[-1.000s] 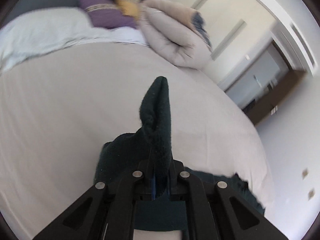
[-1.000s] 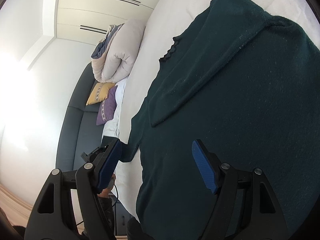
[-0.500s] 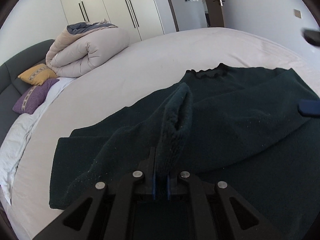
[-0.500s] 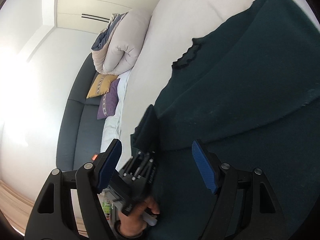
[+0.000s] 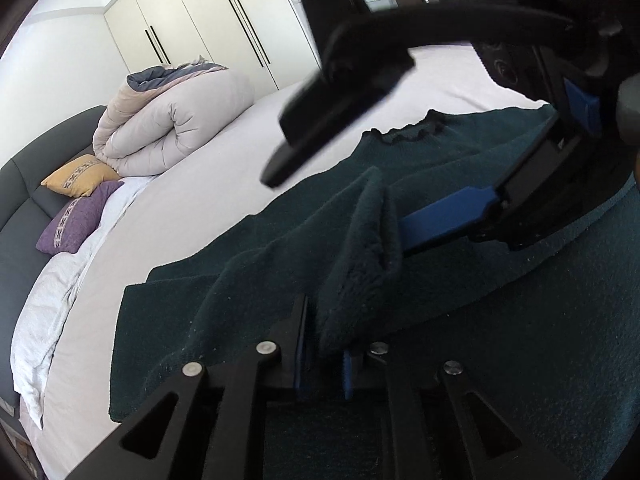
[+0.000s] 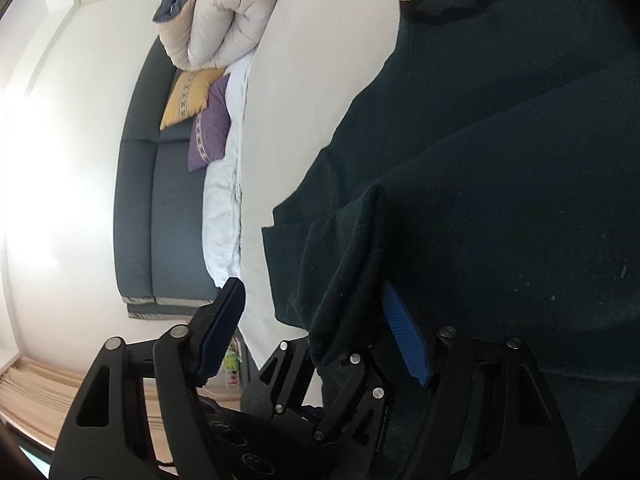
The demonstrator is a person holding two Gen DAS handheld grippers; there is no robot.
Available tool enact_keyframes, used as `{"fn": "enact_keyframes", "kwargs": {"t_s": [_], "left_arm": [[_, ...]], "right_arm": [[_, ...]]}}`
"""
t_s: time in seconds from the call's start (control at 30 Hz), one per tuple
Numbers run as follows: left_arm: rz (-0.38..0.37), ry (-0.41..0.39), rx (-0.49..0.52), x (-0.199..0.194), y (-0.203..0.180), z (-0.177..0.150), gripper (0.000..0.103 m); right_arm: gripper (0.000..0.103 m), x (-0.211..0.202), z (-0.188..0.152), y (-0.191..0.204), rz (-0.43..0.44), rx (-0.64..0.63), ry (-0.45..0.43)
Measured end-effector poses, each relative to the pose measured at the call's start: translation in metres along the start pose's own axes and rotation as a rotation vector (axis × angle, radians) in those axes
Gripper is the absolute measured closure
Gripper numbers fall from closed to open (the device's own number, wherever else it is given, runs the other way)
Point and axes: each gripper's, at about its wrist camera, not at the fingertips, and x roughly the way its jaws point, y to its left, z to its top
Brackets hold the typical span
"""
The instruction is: Fold small clothes
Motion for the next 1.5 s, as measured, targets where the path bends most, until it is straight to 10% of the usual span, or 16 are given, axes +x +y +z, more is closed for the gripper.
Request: {"fn": "enact_keyframes", "kwargs": {"t_s": [0.17, 0.6, 0.7, 1.07, 1.5], "left_arm": [[-0.028, -0.021, -0.096, -0.007, 0.020, 0.000, 0.018], [-0.239, -0.055, -0.654, -0.032, 0.139, -0.022, 0.016], [-0.250, -0.068, -0.735, -0.030, 0.167, -0.020, 0.017], [-0.333, 0.014, -0.797, 0.001, 0.205, -0.013, 0.079], [-0.385, 0.178, -0.568, 0.062, 0.131, 0.020, 0.088]], "right_arm": [[0.079, 0.006, 0.001, -0.001, -0.038, -0.032, 0.010], [0.096, -0.072, 0.003, -0.014, -0.110, -0.068, -0.158], [0.096, -0.103, -0.001, -0.004, -0.063, -0.093, -0.214], [0.096, -0.203, -0.003, -0.048, -0.178, -0.049, -0.345], [0.096, -0.197, 0.000, -0.096, -0.250, -0.007, -0.326]]}}
